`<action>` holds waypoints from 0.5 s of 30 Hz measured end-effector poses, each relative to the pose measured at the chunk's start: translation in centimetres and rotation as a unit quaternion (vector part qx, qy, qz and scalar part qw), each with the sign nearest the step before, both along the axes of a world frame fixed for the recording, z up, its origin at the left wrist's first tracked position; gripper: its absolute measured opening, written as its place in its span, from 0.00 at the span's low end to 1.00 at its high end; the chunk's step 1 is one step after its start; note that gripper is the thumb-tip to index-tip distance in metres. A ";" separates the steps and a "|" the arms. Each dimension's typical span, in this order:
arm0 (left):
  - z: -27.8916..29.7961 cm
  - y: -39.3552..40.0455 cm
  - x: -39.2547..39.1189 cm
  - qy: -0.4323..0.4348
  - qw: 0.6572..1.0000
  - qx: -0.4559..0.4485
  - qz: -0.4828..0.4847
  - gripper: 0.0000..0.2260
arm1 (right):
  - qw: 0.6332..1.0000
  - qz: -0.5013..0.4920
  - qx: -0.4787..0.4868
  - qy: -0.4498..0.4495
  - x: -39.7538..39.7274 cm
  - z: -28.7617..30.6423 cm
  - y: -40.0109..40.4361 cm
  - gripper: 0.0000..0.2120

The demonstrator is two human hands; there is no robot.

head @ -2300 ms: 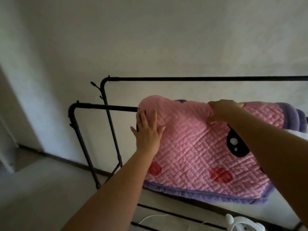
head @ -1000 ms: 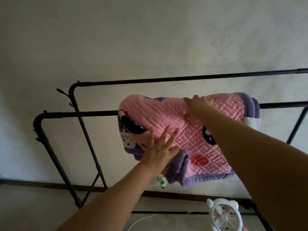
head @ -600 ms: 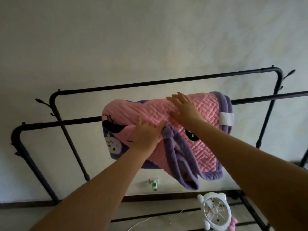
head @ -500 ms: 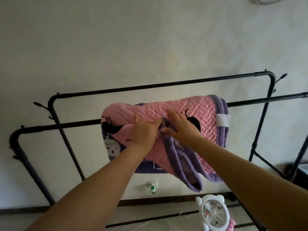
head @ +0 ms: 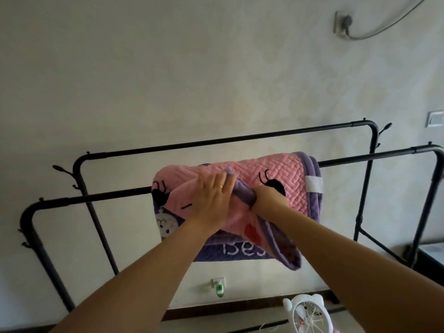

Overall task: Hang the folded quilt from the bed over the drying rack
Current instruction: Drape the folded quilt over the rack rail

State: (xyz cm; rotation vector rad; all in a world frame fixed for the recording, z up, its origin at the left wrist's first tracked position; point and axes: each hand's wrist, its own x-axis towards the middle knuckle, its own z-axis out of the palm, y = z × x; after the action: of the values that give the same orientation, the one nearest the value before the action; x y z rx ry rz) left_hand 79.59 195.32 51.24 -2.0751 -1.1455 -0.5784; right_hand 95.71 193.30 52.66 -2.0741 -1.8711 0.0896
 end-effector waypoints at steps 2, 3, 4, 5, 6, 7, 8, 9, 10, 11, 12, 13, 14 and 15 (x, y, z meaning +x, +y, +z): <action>-0.5 -0.6 0.3 0.025 0.992 -0.120 0.020 0.39 | 1.000 0.015 0.008 -0.006 0.0 1.1 0.2 0.13; -0.8 -0.6 0.5 0.025 0.988 -0.148 0.029 0.42 | 0.999 0.029 0.016 -0.012 -0.1 1.6 0.3 0.13; -0.9 -0.5 0.7 0.020 0.986 -0.161 0.033 0.45 | 0.999 0.046 0.025 -0.014 -0.1 2.1 0.2 0.13; -0.8 -0.4 0.8 0.009 0.985 -0.166 0.037 0.48 | 0.997 0.068 0.032 -0.012 -0.1 2.7 0.1 0.14; -0.5 -0.4 0.9 -0.004 0.986 -0.162 0.041 0.49 | 0.995 0.093 0.041 -0.003 0.1 3.1 -0.1 0.15; -0.1 -0.4 1.0 -0.012 0.987 -0.153 0.045 0.47 | 0.993 0.112 0.046 0.008 0.2 3.5 -0.3 0.16; 0.4 -0.6 1.1 -0.019 0.989 -0.137 0.045 0.43 | 0.991 0.121 0.049 0.017 0.5 3.7 -0.4 0.17; 0.8 -0.7 1.3 -0.020 0.992 -0.120 0.039 0.37 | 0.991 0.121 0.045 0.023 0.7 3.7 -0.6 0.18; 1.2 -0.8 1.6 -0.017 0.994 -0.102 0.032 0.31 | 0.992 0.116 0.038 0.027 1.0 3.6 -0.8 0.20; 1.5 -0.8 1.8 -0.019 0.995 -0.089 0.025 0.26 | 0.994 0.100 0.032 0.039 1.1 3.5 -1.0 0.23; 1.8 -0.8 1.9 -0.024 0.996 -0.081 0.023 0.21 | 0.994 0.083 0.026 0.064 1.1 3.2 -1.3 0.27; 2.1 -0.7 2.1 -0.034 0.996 -0.078 0.021 0.17 | 0.994 0.062 0.025 0.085 1.3 2.9 -1.8 0.31; 2.3 -0.7 2.2 -0.045 0.995 -0.083 0.023 0.15 | 0.995 0.039 0.018 0.088 1.3 2.5 -2.4 0.37; 2.6 -0.5 2.2 -0.059 0.993 -0.099 0.027 0.16 | 0.998 0.008 0.001 0.060 1.3 2.1 -2.9 0.42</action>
State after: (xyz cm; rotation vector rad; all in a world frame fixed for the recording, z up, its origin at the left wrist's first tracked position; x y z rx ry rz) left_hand 81.84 194.80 53.83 -2.1932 -1.3713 -0.5885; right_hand 97.01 190.37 54.80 -2.0061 -1.8159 0.2122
